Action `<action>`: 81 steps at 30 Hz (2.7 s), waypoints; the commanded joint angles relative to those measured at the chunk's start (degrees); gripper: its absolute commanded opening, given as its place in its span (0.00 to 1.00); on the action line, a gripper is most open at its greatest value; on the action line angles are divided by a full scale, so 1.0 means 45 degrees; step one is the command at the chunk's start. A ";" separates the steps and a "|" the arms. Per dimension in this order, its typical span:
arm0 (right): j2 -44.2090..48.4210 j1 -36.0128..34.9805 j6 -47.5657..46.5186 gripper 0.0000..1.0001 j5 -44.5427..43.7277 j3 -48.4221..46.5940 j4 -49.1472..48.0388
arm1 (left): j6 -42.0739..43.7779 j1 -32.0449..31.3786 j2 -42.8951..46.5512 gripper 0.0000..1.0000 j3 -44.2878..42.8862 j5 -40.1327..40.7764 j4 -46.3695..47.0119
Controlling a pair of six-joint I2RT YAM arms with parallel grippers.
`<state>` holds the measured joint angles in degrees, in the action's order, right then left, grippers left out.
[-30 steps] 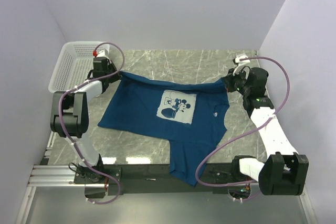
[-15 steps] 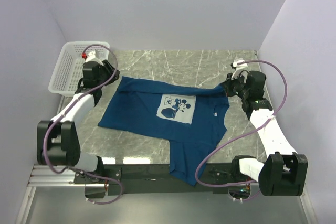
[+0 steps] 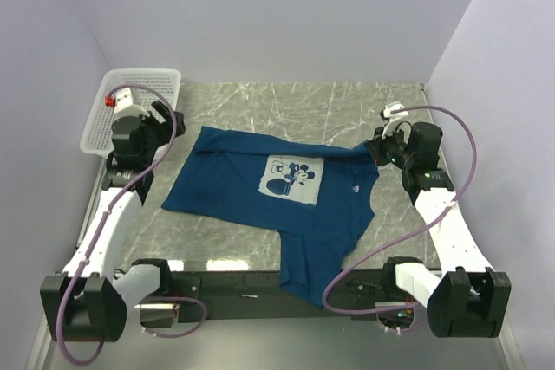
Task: Fold and stack the t-shirts
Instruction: Fold the tshirt
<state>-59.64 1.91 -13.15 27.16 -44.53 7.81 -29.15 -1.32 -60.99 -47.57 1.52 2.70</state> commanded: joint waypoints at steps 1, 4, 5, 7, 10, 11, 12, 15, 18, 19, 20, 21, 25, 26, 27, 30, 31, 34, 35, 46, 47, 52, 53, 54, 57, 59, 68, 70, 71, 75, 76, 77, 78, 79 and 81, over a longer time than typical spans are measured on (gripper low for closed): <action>0.0401 0.0102 -0.0418 0.00 0.0313 0.0189 0.0352 | 0.0305 0.0098 0.0856 0.83 0.0492 0.0288 -0.0560; 0.0557 0.0083 -0.0555 0.00 0.0430 0.0267 0.0567 | 0.0285 0.0099 0.1306 0.83 0.0571 0.0054 -0.0951; 0.0596 0.0083 -0.0594 0.00 0.0469 0.0325 0.0626 | 0.0286 0.0079 0.1404 0.83 0.0591 -0.0005 -0.1048; 0.0713 0.0102 -0.0769 0.00 0.0488 0.0365 0.0821 | 0.0305 0.0099 0.1716 0.83 0.0688 -0.0181 -0.1107; 0.0791 0.0083 -0.1256 0.00 0.0722 0.0385 0.1424 | 0.0325 0.0099 0.1951 0.83 0.0747 -0.0220 -0.1381; 0.0850 0.0102 -0.1471 0.00 0.0839 0.0423 0.1602 | 0.0325 0.0099 0.1991 0.83 0.0747 -0.0220 -0.1458; 0.0986 0.0083 -0.1956 0.00 0.0956 0.0462 0.1835 | 0.0363 0.0099 0.2049 0.83 0.0747 -0.0414 -0.1614; 0.1414 0.0083 -0.3555 0.00 0.1679 0.0657 0.3124 | 0.0364 0.0118 0.2381 0.83 0.0883 -0.0572 -0.1810; 0.1670 0.0063 -0.5584 0.17 0.2071 0.0853 0.4842 | 0.0344 0.0118 0.2752 0.83 0.1001 -0.0767 -0.1966; 0.1690 0.0063 -0.6000 0.27 0.1935 0.0989 0.5619 | 0.0344 0.0118 0.2869 0.83 0.1020 -0.0825 -0.2044; 0.1690 0.0063 -0.6623 0.34 0.1721 0.0990 0.6188 | 0.0344 0.0118 0.2928 0.83 0.1021 -0.0884 -0.2142; 0.1709 0.0044 -0.8041 0.44 0.1622 0.1029 0.6754 | 0.0363 0.0099 0.3006 0.83 0.1021 -0.0904 -0.2220; 0.2606 0.0063 -0.9970 0.58 0.0958 0.1672 0.8205 | 0.0480 0.0118 0.3513 0.83 0.1157 -0.0923 -0.2572; 0.2821 0.0083 -0.9660 0.62 0.0629 0.1886 0.7528 | 0.0481 0.0118 0.3631 0.83 0.1196 -0.0982 -0.2611; 0.3016 0.0083 -0.8651 0.64 0.0509 0.1927 0.6999 | 0.0520 0.0118 0.3748 0.83 0.1254 -0.1040 -0.2650; 0.1642 0.0063 -0.6406 0.69 0.1185 0.1267 0.5590 | 0.0695 0.0099 0.4080 0.83 0.1353 -0.1099 -0.2962; 0.0897 0.0063 -0.6008 0.69 0.1694 0.0374 0.5897 | 0.0754 0.0118 0.4236 0.83 0.1333 -0.1119 -0.3079; -0.2403 -0.0326 -0.4524 0.61 0.2384 -0.1288 0.6272 | 0.1085 0.0118 0.4684 0.83 0.1353 -0.1235 -0.3723; -0.3107 -0.0695 -0.4075 0.60 0.2093 -0.1604 0.6059 | 0.1164 0.0118 0.4861 0.83 0.1372 -0.1255 -0.3822; -0.8952 -0.1382 -0.1201 0.59 -0.0174 -0.5218 0.5237 | 0.1419 0.0099 0.6073 0.83 0.1665 -0.1276 -0.4564; -0.9090 -0.1401 -0.1142 0.59 -0.0253 -0.5318 0.5198 | 0.1418 0.0118 0.6093 0.83 0.1665 -0.1275 -0.4584; -0.9851 -0.1421 -0.1005 0.59 -0.0761 -0.5533 0.5158 | 0.1379 0.0099 0.6132 0.83 0.1704 -0.1373 -0.4506; -1.0027 -0.1402 -0.1043 0.59 -0.0742 -0.5553 0.5158 | 0.1379 0.0118 0.6132 0.83 0.1704 -0.1411 -0.4506; -1.0125 -0.1440 -0.1043 0.59 -0.0684 -0.5572 0.5158 | 0.1399 0.0099 0.6113 0.83 0.1704 -0.1412 -0.4506; -1.0418 -0.1499 -0.1160 0.59 -0.0352 -0.5748 0.5314 | 0.1399 0.0118 0.6132 0.83 0.1704 -0.1393 -0.4506; -1.0458 -0.1577 -0.1316 0.59 -0.0196 -0.5787 0.5392 | 0.1399 0.0118 0.6132 0.83 0.1704 -0.1412 -0.4506; -1.0128 -0.1948 -0.1863 0.35 0.0507 -0.5553 0.5626 | 0.1379 0.0118 0.6151 0.83 0.1704 -0.1392 -0.4506; -0.9990 -0.2007 -0.1980 0.24 0.0586 -0.5475 0.5763 | 0.1379 0.0099 0.6152 0.83 0.1724 -0.1392 -0.4506; -0.9796 -0.2026 -0.2058 0.14 0.0586 -0.5436 0.5783 | 0.1379 0.0118 0.6151 0.83 0.1704 -0.1392 -0.4506; -0.8995 -0.2280 -0.2448 0.00 0.0449 -0.4930 0.5841 | 0.1360 0.0099 0.6171 0.83 0.1724 -0.1373 -0.4506; -0.8761 -0.2396 -0.2585 0.00 0.0488 -0.4812 0.5919 | 0.1340 0.0118 0.6190 0.83 0.1704 -0.1392 -0.4506; -0.8334 -0.2668 -0.2954 0.00 0.0566 -0.4695 0.5997 | 0.1340 0.0118 0.6190 0.83 0.1704 -0.1373 -0.4506; -0.8097 -0.2864 -0.3151 0.00 0.0837 -0.4461 0.6114 | 0.1340 0.0118 0.6190 0.83 0.1724 -0.1411 -0.4487; -0.7902 -0.3079 -0.3365 0.00 0.1072 -0.4382 0.6463 | 0.1340 0.0118 0.6190 0.83 0.1743 -0.1412 -0.4487; -0.7452 -0.3938 -0.4127 0.00 0.1521 -0.4206 0.6894 | 0.1340 0.0099 0.6171 0.83 0.1724 -0.1412 -0.4487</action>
<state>-98.15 -11.20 -26.09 29.63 -64.47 35.20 -24.03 -1.06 -33.89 -40.07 -3.81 -18.50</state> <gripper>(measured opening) 0.009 0.828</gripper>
